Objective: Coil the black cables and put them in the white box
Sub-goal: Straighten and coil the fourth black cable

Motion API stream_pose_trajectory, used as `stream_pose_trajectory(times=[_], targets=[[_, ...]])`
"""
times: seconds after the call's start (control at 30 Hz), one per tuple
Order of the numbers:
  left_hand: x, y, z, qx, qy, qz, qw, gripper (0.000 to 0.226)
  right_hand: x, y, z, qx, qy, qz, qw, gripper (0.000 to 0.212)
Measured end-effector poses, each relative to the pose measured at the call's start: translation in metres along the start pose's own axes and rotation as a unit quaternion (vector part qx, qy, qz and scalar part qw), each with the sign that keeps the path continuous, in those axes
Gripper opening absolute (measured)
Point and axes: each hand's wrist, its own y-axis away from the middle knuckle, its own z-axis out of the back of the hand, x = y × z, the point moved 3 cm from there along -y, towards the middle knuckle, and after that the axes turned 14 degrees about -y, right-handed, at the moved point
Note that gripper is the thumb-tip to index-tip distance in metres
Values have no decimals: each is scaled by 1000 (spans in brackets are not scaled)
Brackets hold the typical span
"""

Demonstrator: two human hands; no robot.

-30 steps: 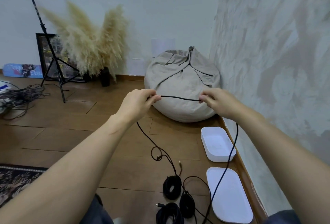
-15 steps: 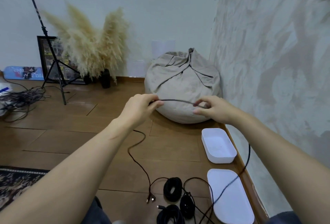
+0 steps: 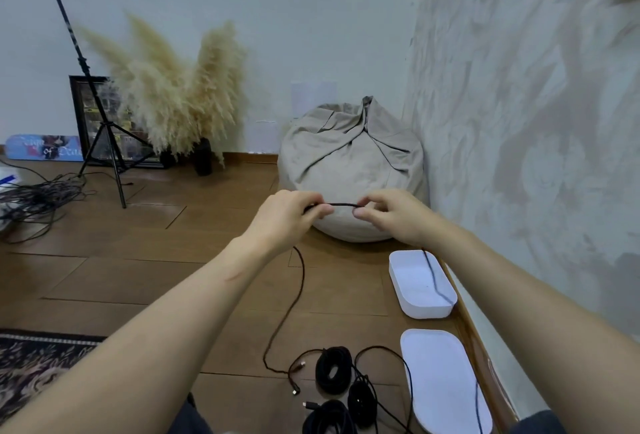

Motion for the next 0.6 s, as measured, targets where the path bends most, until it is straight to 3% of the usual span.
stream_pose_trajectory(times=[0.1, 0.23, 0.33, 0.43, 0.6], targets=[[11, -1, -2, 2, 6, 28, 1000, 33, 5, -2, 7, -32, 51, 15, 998, 19], [35, 5, 2, 7, 8, 76, 997, 35, -23, 5, 25, -39, 95, -51, 993, 21], [21, 5, 2, 13, 19, 54, 998, 33, -25, 7, 17, -30, 27, -59, 997, 19], [4, 2, 2, 14, 26, 17, 999, 30, -9, 1, 4, -17, -13, -13, 1000, 19], [26, 2, 6, 7, 22, 56, 998, 33, -12, 3, 16, -34, 78, -12, 996, 21]])
